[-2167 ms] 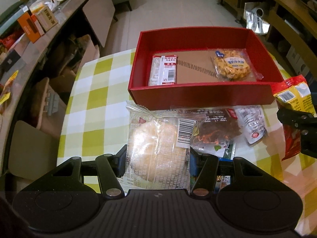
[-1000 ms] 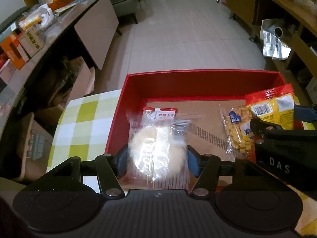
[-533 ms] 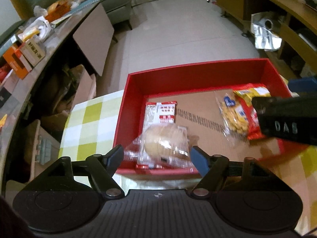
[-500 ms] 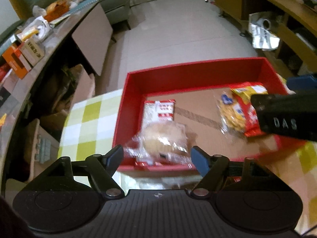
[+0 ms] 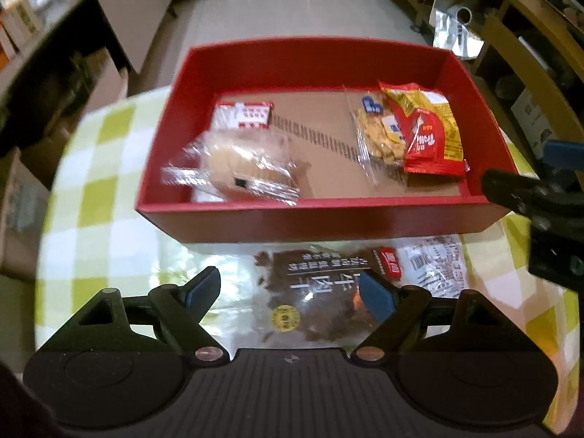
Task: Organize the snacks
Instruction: 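Lower the left gripper onto the brown beef jerky packet and grasp it while the right withdraws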
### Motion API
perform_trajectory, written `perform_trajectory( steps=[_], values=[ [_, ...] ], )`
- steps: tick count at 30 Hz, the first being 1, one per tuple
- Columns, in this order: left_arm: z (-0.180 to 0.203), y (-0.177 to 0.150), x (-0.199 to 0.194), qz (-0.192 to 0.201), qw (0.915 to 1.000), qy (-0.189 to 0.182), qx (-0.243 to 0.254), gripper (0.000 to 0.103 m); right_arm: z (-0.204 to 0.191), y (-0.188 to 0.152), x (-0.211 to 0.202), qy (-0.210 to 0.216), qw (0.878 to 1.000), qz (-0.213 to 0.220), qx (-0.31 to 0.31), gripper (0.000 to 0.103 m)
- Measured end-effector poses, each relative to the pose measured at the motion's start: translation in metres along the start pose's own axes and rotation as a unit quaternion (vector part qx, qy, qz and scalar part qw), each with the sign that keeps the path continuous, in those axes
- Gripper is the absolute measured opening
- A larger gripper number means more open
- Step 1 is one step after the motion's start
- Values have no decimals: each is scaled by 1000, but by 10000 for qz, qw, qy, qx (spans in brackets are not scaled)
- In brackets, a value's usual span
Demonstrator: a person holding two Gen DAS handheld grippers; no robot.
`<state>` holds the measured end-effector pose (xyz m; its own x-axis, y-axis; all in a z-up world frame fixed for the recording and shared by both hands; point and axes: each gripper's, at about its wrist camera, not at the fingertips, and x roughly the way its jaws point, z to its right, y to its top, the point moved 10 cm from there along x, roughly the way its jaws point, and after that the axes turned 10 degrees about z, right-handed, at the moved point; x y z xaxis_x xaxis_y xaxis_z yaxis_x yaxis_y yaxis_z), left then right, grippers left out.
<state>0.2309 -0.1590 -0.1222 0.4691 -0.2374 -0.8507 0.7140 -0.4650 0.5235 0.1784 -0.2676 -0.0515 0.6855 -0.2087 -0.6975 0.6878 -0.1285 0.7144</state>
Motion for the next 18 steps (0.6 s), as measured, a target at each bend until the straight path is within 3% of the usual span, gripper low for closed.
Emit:
perform_trajectory(
  steps=[3,8,18],
  values=[
    [6,1,8,-66,9998,-146,-150,97,2,-4,4,32,10000,-73,27,75],
    [16,1,23,-227,9990,-181,-353,99,3,-8,8,41,9999,-128,-13,75],
    [34,-5,36,-128,9996,231,110,103,12,-15,11,32,9997,-238,91,75]
  ],
)
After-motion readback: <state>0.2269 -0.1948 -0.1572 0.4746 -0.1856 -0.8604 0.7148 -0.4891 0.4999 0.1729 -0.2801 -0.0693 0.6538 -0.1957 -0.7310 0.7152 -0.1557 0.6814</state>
